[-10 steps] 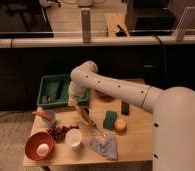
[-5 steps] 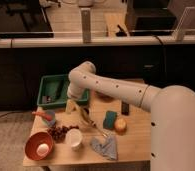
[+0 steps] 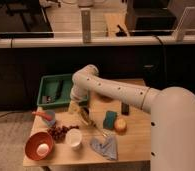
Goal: Place banana in red bowl
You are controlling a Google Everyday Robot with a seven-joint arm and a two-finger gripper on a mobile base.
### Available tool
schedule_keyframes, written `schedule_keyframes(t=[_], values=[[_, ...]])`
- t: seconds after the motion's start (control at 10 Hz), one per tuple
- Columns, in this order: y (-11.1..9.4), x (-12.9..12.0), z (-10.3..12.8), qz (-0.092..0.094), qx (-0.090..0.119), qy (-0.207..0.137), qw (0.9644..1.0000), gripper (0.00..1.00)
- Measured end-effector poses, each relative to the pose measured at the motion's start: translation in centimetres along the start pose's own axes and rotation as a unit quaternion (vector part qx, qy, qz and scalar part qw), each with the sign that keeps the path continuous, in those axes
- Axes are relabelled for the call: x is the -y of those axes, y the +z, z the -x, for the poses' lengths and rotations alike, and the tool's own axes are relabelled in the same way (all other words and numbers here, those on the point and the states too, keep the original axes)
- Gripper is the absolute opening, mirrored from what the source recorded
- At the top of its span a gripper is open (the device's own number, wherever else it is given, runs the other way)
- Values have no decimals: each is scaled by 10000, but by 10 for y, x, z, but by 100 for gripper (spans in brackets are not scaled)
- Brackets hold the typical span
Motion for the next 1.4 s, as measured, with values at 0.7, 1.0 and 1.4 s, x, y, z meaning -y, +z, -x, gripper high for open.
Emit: schedule_keyframes(t=[0.7, 1.0, 1.4], values=[[-17, -9, 12, 120, 401, -1605, 9861, 0], [-27, -28, 52, 469, 1072, -2978, 9474, 0], [-33, -63, 103, 992, 1815, -4081, 8892, 0]])
